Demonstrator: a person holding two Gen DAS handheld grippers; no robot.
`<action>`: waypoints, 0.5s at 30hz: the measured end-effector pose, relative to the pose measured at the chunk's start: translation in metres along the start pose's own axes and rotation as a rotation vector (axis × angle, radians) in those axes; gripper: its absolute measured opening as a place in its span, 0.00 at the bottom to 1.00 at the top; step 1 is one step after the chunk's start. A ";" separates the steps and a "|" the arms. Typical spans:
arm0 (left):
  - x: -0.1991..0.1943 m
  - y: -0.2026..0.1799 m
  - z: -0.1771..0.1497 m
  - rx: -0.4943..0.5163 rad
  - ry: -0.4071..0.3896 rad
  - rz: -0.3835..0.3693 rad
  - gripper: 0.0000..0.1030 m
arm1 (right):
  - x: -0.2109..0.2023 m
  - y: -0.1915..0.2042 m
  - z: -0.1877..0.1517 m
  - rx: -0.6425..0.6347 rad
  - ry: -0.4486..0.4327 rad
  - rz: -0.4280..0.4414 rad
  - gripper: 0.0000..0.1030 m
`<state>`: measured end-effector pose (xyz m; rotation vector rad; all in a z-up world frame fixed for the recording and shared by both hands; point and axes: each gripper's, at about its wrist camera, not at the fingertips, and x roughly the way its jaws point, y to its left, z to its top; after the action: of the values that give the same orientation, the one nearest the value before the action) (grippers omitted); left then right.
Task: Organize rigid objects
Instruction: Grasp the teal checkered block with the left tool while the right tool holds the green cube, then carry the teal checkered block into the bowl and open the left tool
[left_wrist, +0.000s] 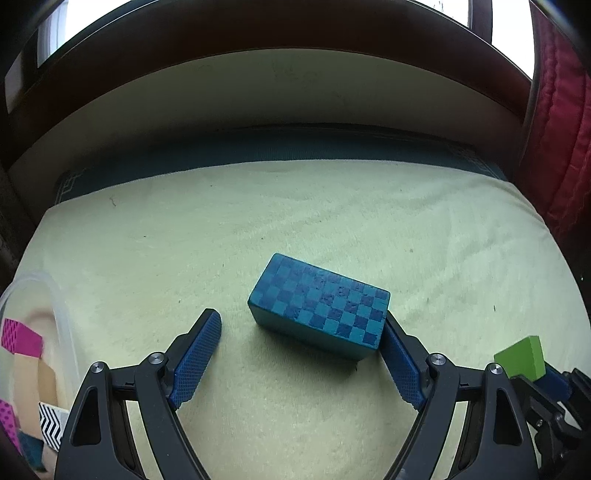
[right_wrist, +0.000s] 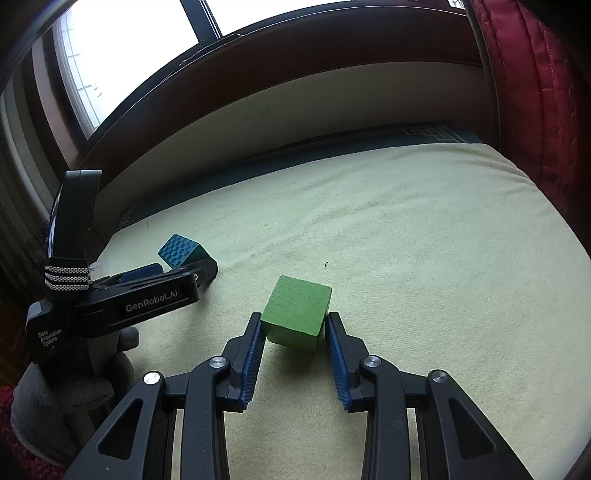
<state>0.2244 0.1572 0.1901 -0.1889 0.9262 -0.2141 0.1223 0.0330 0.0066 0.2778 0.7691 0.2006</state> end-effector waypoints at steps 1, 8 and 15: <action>0.000 0.000 0.000 0.001 0.000 -0.001 0.82 | 0.000 0.000 0.000 0.001 -0.001 -0.001 0.35; -0.004 0.008 0.000 0.013 -0.027 -0.021 0.62 | 0.000 -0.004 0.002 0.022 -0.006 0.005 0.35; -0.021 0.013 -0.010 -0.020 -0.070 -0.014 0.62 | -0.001 -0.012 0.003 0.038 -0.012 0.019 0.45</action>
<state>0.2057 0.1750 0.1973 -0.2201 0.8579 -0.2105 0.1241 0.0210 0.0057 0.3221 0.7590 0.2020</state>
